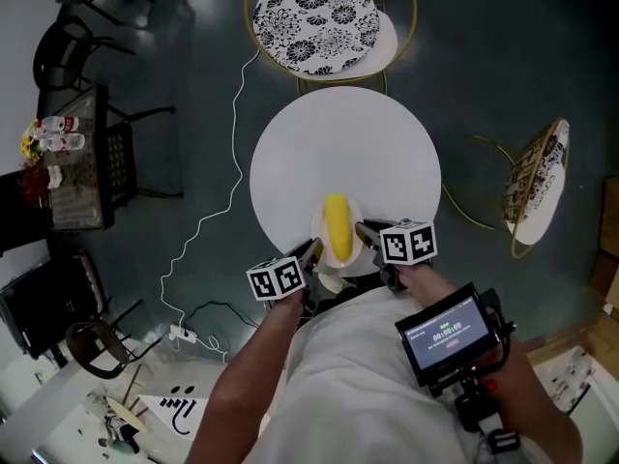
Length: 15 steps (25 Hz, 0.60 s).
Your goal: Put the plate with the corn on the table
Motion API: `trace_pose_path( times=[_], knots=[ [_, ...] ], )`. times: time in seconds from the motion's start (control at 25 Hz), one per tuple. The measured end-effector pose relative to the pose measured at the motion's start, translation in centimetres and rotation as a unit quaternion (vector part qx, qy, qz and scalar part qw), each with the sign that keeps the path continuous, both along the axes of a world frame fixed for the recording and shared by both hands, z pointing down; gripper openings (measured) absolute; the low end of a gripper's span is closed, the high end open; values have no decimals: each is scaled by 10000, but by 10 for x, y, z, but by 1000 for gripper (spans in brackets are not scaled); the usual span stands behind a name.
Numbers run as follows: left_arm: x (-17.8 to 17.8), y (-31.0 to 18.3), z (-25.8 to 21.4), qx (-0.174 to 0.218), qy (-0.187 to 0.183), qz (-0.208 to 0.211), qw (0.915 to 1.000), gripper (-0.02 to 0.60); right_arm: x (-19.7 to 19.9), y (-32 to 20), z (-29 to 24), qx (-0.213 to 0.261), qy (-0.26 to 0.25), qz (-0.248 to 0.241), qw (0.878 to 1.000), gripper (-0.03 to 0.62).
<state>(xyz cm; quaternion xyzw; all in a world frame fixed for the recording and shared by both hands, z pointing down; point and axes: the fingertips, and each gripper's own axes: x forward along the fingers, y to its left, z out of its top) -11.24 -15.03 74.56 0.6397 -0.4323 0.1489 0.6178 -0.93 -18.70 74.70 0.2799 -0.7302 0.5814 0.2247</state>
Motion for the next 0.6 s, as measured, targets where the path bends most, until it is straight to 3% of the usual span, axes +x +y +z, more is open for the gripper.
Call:
trace_pose_path(
  times=[0.6],
  knots=[
    [17, -41, 21, 104, -123, 27, 9999, 35, 19, -38, 21, 212, 123, 147, 9996, 48]
  ],
)
